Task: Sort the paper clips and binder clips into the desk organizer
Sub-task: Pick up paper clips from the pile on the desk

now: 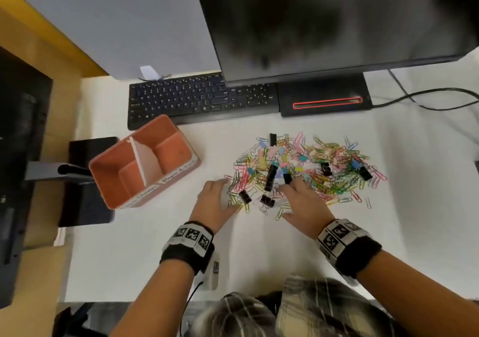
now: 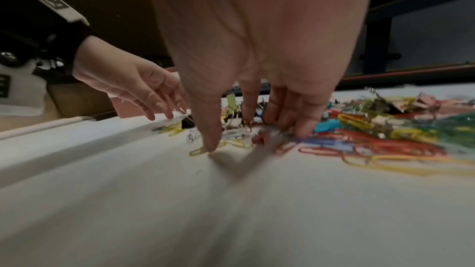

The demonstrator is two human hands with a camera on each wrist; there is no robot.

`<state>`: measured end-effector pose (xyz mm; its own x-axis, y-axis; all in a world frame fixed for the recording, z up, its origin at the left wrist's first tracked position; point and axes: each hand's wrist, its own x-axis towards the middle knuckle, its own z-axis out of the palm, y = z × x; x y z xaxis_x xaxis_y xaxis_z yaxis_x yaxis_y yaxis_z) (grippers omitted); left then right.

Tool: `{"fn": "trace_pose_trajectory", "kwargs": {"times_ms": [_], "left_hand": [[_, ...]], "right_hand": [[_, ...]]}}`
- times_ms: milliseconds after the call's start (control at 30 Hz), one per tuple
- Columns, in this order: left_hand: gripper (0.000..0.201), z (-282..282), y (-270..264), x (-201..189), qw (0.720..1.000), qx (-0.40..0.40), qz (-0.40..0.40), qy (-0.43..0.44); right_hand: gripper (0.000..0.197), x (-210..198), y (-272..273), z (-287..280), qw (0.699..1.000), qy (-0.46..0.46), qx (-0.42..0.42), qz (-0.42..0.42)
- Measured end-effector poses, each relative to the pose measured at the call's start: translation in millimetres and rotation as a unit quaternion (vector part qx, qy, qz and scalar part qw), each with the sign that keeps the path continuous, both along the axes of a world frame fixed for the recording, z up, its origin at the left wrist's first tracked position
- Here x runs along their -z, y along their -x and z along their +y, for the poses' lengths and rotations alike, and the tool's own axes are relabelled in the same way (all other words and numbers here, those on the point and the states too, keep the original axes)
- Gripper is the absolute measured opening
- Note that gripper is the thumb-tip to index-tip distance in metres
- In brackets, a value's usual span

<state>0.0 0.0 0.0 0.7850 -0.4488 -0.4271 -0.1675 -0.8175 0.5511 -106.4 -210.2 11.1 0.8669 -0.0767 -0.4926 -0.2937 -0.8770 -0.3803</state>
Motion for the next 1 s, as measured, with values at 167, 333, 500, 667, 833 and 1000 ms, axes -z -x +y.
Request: {"fn": "trace_pose_trajectory", "kwargs": {"times_ms": [167, 333, 500, 667, 833, 1000], "left_hand": [[0.044, -21.5, -11.8, 13.5, 0.999, -0.017, -0.038, 0.023], [0.033, -34.8, -32.3, 25.0, 0.999, -0.002, -0.041, 0.006], [0.015, -36.7, -41.6, 23.7, 0.999, -0.019, -0.026, 0.018], [0.011, -37.7, -44.1, 25.4, 1.000, -0.021, -0.016, 0.008], [0.006, -39.2, -42.7, 19.8, 0.999, -0.024, -0.025, 0.019], [0.007, -35.0, -42.1, 9.4, 0.998, -0.056, -0.015, 0.037]], "right_hand": [[0.043, 7.9, -15.6, -11.6, 0.997, -0.048, 0.054, -0.026], [0.032, 12.5, -25.4, -27.3, 0.992, -0.096, 0.075, -0.045], [0.023, 14.4, -27.3, -33.1, 0.991, -0.104, 0.062, -0.052], [0.045, 16.1, -29.2, -29.9, 0.997, -0.067, 0.014, -0.041], [0.026, 16.3, -36.8, -26.0, 0.995, -0.087, 0.021, -0.045], [0.021, 16.2, -40.3, -25.0, 0.997, -0.065, -0.007, -0.027]]}}
